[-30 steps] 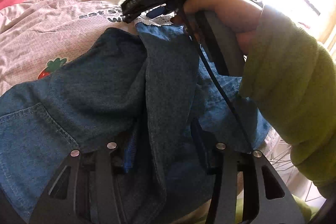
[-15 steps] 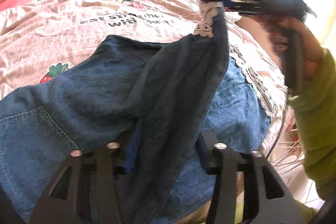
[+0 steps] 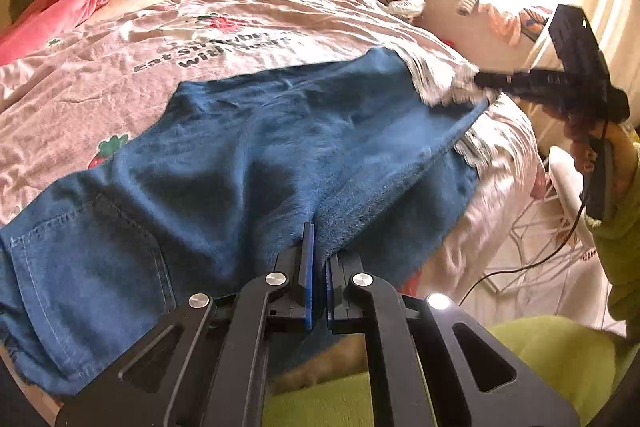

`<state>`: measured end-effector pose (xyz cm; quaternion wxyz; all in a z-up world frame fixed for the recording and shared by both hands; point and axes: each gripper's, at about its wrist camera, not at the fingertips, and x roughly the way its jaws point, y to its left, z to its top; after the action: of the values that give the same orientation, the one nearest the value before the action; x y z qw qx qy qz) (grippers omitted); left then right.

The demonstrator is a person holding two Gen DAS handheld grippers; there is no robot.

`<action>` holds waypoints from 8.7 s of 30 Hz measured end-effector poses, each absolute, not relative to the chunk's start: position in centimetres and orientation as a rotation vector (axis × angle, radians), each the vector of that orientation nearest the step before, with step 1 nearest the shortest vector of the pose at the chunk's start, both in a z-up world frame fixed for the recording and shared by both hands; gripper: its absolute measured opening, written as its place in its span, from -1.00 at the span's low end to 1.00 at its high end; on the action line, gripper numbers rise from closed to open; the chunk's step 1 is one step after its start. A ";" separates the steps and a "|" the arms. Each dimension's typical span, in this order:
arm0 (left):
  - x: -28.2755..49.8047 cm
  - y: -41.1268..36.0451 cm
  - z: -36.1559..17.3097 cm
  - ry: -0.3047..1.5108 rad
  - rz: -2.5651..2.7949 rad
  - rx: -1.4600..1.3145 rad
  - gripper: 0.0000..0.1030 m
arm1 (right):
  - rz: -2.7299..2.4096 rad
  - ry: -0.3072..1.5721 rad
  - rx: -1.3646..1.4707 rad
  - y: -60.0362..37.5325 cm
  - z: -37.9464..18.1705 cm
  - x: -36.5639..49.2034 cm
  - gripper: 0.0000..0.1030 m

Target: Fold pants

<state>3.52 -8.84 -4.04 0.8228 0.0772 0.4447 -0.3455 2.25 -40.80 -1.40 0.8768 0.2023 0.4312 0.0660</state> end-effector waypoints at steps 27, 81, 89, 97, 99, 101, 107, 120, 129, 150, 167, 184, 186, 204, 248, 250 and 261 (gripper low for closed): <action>-0.4 -7.4 -5.4 0.987 -0.738 0.128 0.18 | 0.163 0.832 0.212 -37.9 -1.8 -1.4 -0.54; 5.8 4.9 2.8 0.770 -0.293 -0.137 0.56 | 0.171 0.784 0.157 -39.5 0.3 5.0 0.01; 9.9 -1.7 1.9 0.833 -0.409 -0.064 0.56 | 0.156 0.836 0.223 -42.3 -0.7 11.9 0.01; 15.2 -6.4 -0.6 0.907 -0.433 0.014 0.56 | 0.232 0.908 0.271 -42.9 -4.1 15.7 0.01; 16.2 -7.4 -1.3 0.919 -0.429 0.033 0.56 | 0.251 0.931 0.278 -43.1 -5.1 16.3 0.01; 17.0 -8.1 -1.9 0.935 -0.428 0.039 0.56 | 0.259 0.945 0.285 -43.2 -5.9 16.5 0.01; 19.1 -9.7 -4.4 0.984 -0.416 0.071 0.56 | 0.294 0.928 0.272 -43.1 -6.5 16.5 0.00; 19.8 -11.2 -6.3 1.026 -0.502 0.000 -0.62 | 0.341 0.902 0.272 -42.8 -6.6 16.3 -0.41; 19.3 -9.7 -3.4 0.917 -0.514 -0.049 -0.91 | 0.399 0.819 0.244 -42.5 -2.9 15.7 -0.74; 17.9 -9.4 -4.2 0.874 -0.421 0.049 0.15 | 0.255 0.843 0.209 -42.2 -3.3 15.2 0.16; 11.3 -7.7 -0.4 0.799 -0.411 0.052 0.81 | 0.232 0.783 0.230 -41.7 -1.2 7.3 0.52; 7.1 -2.3 -2.9 0.891 -0.305 0.024 0.81 | 0.239 0.883 0.226 -40.7 -4.8 3.6 0.52; 7.1 -1.7 -3.7 0.919 -0.283 0.035 0.81 | 0.242 0.890 0.231 -40.7 -5.3 3.5 0.52; 7.3 -0.9 -6.5 0.980 -0.229 0.107 0.84 | 0.290 0.915 0.225 -40.4 -5.6 2.2 -0.79; 11.4 -11.7 0.6 0.843 -0.456 0.157 0.91 | 0.169 0.788 0.252 -39.9 -3.5 0.2 0.62; 11.9 -13.0 0.2 0.850 -0.475 0.168 0.91 | 0.164 0.793 0.260 -39.8 -3.8 0.3 0.62; 16.3 -21.6 -1.7 0.854 -0.635 0.296 0.91 | 0.150 0.809 0.267 -40.0 -5.3 1.1 0.62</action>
<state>16.30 -21.64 -1.71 0.8513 0.1406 0.4058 -0.3015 1.10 -39.98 -5.25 0.9078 0.1295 0.3922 0.0727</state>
